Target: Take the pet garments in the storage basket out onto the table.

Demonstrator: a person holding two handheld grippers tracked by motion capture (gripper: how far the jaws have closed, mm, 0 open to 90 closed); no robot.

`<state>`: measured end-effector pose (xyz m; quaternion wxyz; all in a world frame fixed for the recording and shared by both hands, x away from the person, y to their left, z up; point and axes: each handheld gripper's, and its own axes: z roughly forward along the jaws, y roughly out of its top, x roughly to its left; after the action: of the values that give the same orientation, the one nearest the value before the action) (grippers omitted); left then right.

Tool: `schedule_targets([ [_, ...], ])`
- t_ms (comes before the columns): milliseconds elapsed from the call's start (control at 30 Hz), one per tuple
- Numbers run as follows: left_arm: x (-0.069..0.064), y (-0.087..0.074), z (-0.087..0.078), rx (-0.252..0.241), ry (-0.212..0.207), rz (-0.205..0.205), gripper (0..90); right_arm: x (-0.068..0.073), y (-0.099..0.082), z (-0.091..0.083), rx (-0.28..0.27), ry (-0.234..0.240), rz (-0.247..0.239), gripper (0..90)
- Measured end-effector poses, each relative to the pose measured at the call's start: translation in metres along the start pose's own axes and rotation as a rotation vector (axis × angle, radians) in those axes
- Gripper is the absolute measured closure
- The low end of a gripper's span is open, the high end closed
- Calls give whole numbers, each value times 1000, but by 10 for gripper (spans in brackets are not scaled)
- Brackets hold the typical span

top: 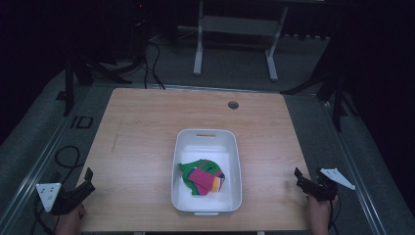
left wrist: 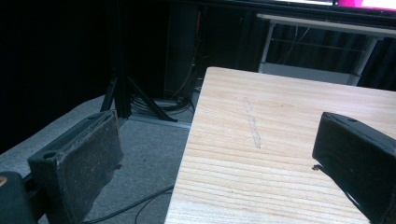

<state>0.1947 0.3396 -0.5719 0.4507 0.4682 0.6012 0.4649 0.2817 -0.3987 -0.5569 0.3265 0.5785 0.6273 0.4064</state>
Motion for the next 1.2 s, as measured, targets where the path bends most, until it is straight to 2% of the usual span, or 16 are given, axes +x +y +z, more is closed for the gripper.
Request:
schedule_targets([
  [133,0,0,0,-3,1,3,18,0,0,1,15,0,-2,137],
  [233,0,0,0,-3,2,4,18,1,2,4,60,-10,-11,136],
  [267,0,0,0,-2,2,3,18,1,2,4,60,-10,-11,136],
  [300,0,0,0,-1,2,2,18,2,2,5,75,-20,-32,136],
  [367,0,0,0,-1,1,0,18,4,2,7,101,-5,-73,135],
  [433,0,0,0,-1,-1,1,18,3,2,8,127,12,-87,134],
  [567,0,0,0,0,-3,1,18,-3,2,8,163,117,-93,134],
  [767,0,0,0,-1,-6,2,18,-2,0,7,221,301,-173,134],
  [833,0,0,0,-3,-6,5,18,1,1,7,246,341,-200,134],
  [1067,0,0,0,-3,-8,2,18,21,10,10,271,472,-328,141],
  [1200,0,0,0,-6,-12,10,18,32,17,11,305,589,-371,144],
])
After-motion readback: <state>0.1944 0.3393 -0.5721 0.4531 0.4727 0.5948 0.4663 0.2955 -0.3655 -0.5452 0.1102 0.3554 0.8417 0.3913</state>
